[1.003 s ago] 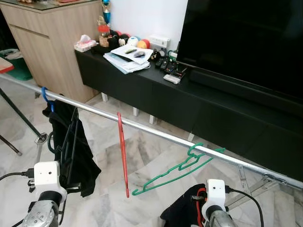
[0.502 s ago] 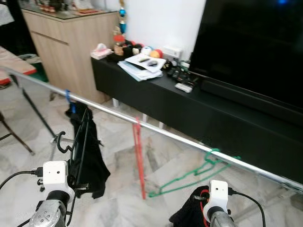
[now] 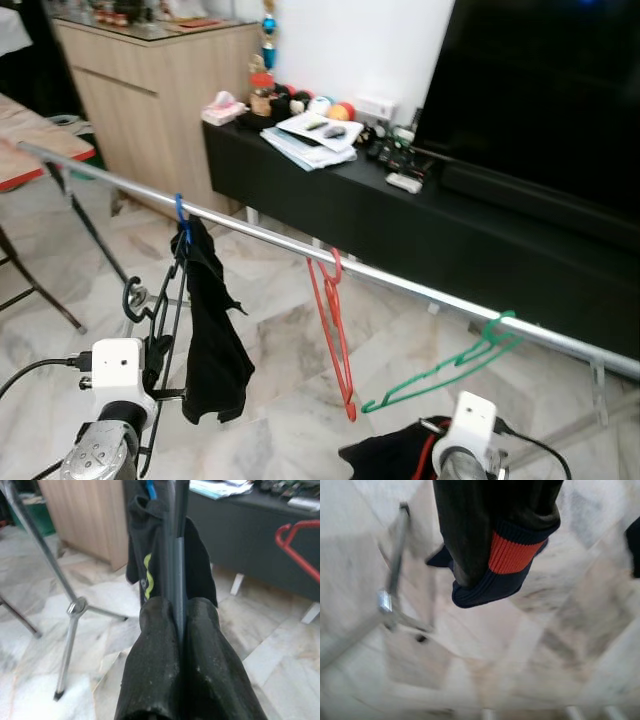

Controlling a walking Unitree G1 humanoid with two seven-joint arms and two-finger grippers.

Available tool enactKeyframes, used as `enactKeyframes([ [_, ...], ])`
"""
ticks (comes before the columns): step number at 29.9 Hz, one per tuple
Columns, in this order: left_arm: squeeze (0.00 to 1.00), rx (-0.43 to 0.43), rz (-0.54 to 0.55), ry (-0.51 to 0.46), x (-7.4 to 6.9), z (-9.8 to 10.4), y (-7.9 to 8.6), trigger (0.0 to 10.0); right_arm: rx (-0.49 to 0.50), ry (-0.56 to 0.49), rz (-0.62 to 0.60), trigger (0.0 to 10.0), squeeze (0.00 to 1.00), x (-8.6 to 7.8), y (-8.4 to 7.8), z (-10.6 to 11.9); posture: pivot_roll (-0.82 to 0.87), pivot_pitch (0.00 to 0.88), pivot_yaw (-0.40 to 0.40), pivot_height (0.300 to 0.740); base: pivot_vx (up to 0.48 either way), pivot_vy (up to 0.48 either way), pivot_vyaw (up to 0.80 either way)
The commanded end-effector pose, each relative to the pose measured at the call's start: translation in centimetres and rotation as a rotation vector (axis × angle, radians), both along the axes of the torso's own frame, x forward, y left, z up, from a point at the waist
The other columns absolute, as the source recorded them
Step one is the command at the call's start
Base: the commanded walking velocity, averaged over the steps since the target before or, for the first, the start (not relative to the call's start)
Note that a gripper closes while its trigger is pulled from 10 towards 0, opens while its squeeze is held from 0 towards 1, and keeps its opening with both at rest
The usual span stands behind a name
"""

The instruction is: Hang hanger

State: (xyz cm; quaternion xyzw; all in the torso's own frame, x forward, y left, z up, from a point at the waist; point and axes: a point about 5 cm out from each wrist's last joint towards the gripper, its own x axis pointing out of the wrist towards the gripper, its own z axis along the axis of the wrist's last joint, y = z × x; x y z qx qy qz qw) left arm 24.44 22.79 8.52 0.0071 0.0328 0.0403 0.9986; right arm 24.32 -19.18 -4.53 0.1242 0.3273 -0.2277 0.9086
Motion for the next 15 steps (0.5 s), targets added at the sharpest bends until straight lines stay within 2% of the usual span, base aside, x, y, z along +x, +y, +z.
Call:
enactKeyframes([
  [1, 0.00, 0.020, 0.009, -0.001, -0.19, 0.28, 0.51, 10.0, -0.014, -0.140, -0.077, 10.0, 0.00, 1.82, -1.30, 2.06, 0.13, 0.022, -0.031, 0.740, 0.000, 0.334, 0.00],
  [2, 0.00, 0.021, 0.009, 0.000, -0.20, 0.31, 0.54, 10.0, -0.001, -0.161, -0.128, 10.0, 0.00, 2.06, -1.41, 2.43, 0.13, 0.024, -0.031, 0.740, 0.000, 0.334, 0.00],
  [5, 0.00, 0.024, 0.006, 0.001, -0.22, 0.33, 0.52, 10.0, 0.020, -0.156, -0.180, 10.0, 0.00, 1.69, -1.94, 2.18, 0.13, 0.026, -0.029, 0.740, 0.000, 0.335, 0.00],
  [15, 0.00, 0.030, -0.011, 0.002, -0.17, 0.43, 0.23, 10.0, 0.001, -0.180, -0.225, 10.0, 0.00, 1.53, -2.20, 2.63, 0.13, 0.030, -0.027, 0.740, 0.000, 0.334, 0.00],
])
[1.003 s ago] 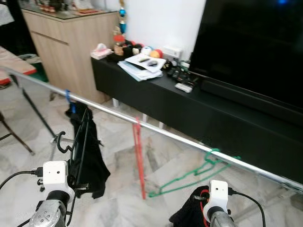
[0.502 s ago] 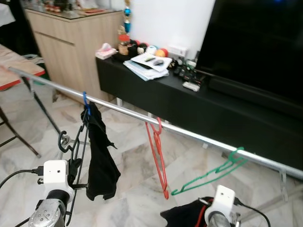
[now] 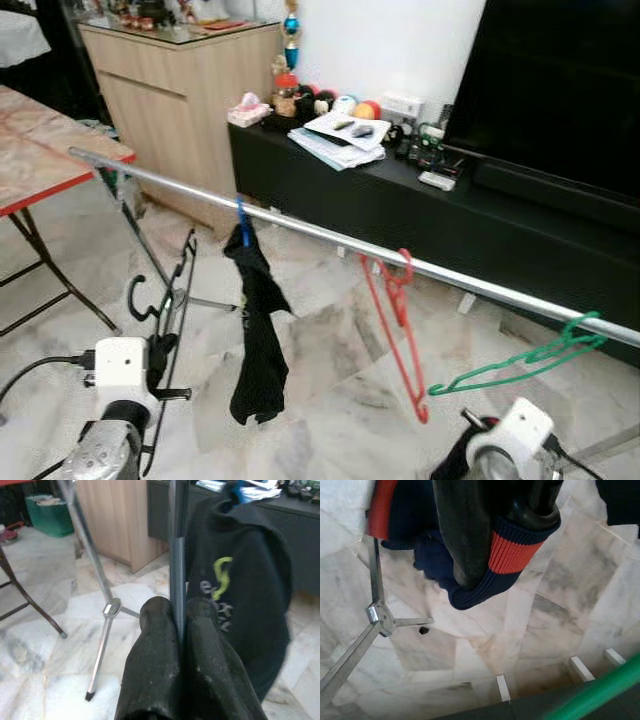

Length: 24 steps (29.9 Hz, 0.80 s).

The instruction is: Hang hanger

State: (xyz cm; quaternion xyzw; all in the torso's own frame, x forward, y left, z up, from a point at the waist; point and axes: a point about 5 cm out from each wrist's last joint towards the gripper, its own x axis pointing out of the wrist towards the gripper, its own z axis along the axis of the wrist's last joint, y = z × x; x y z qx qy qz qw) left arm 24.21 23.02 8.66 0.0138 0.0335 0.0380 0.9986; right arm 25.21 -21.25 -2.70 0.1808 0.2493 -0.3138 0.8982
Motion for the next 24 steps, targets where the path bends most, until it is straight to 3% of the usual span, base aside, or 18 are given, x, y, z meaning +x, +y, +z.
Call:
enactKeyframes([
  [1, 0.00, 0.017, -0.009, -0.001, 0.1, 0.3, 0.0, 10.0, -0.018, -0.040, -0.014, 10.0, 0.00, 0.6, -0.2, 0.8, 0.13, 0.030, -0.027, 0.740, 0.000, 0.334, 0.00],
  [10, 0.00, 0.018, -0.024, -0.004, 0.1, 0.3, -0.4, 10.0, -0.047, -0.058, -0.051, 10.0, 0.00, 0.7, -0.6, 1.4, 0.13, 0.029, -0.031, 0.740, 0.000, 0.317, 0.00],
  [24, 0.00, 0.024, -0.055, -0.026, 0.0, 0.5, -0.9, 10.0, -0.094, -0.069, -0.087, 10.0, 0.00, 0.6, -1.0, 2.0, 0.14, 0.027, -0.035, 0.740, 0.000, 0.000, 0.00],
])
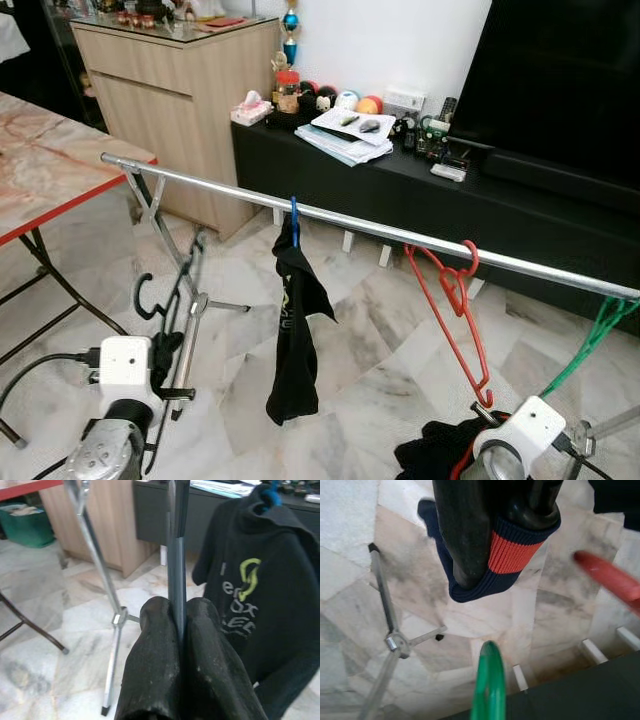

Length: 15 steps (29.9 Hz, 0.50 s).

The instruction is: Hang hanger

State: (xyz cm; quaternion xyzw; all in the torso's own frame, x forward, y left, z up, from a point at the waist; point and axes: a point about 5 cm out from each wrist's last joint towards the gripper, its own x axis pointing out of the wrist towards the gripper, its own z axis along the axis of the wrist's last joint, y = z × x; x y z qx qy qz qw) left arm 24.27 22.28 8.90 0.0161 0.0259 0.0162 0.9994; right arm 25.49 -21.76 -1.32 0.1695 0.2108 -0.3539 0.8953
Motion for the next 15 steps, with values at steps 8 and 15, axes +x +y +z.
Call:
enactKeyframes([
  [8, 0.00, 0.007, -0.017, -0.017, -0.1, 0.2, -0.6, 10.0, -0.123, -0.063, 0.096, 10.0, 0.00, 1.2, 0.0, 2.0, 0.13, 0.027, -0.042, 0.740, 0.000, 0.000, 0.00],
  [15, 0.00, 0.005, -0.018, -0.017, -0.1, 0.1, -0.8, 10.0, -0.167, -0.078, 0.143, 10.0, 0.00, 1.6, 0.2, 2.5, 0.13, 0.026, -0.050, 0.740, 0.000, 0.000, 0.00],
])
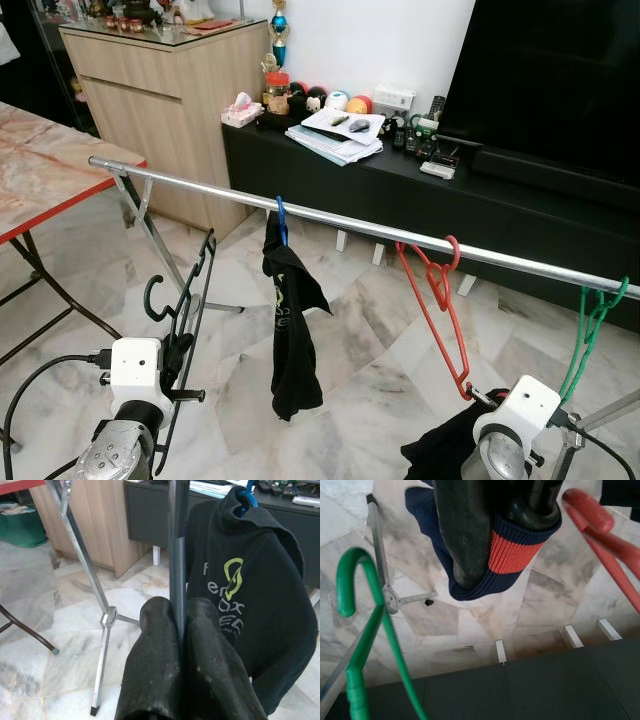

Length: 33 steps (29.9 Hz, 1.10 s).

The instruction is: Hang hanger

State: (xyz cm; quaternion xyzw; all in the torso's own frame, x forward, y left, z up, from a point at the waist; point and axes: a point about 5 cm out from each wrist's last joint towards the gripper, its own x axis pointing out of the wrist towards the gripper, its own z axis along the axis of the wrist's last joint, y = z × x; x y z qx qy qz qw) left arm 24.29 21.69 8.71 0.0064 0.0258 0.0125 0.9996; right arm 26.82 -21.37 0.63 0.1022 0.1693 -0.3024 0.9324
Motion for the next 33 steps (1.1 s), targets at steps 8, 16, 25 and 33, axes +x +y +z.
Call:
enactKeyframes([
  [8, 0.00, 0.019, -0.008, -0.022, -0.2, 0.3, -0.3, 10.0, -0.033, -0.013, 0.020, 10.0, 0.00, 0.3, -0.3, 0.6, 0.13, 0.027, -0.053, 0.740, 0.000, 0.000, 0.00],
  [16, 0.00, 0.017, -0.014, -0.025, -0.2, 0.2, -0.4, 10.0, -0.052, -0.013, 0.039, 10.0, 0.00, 0.5, -0.5, 0.7, 0.13, 0.025, -0.056, 0.740, -0.060, 0.000, 0.00],
  [25, 0.00, 0.018, -0.010, -0.026, -0.2, 0.1, -0.3, 10.0, -0.053, -0.024, 0.040, 10.0, 0.00, 1.0, -0.9, 1.0, 0.13, 0.025, -0.057, 0.740, -0.250, 0.000, 0.00],
  [33, 0.00, 0.015, -0.004, -0.027, -0.2, 0.1, -0.3, 10.0, -0.043, -0.030, 0.055, 10.0, 0.00, 1.3, -0.8, 1.0, 0.13, 0.026, -0.060, 0.740, -0.258, 0.000, -0.58],
])
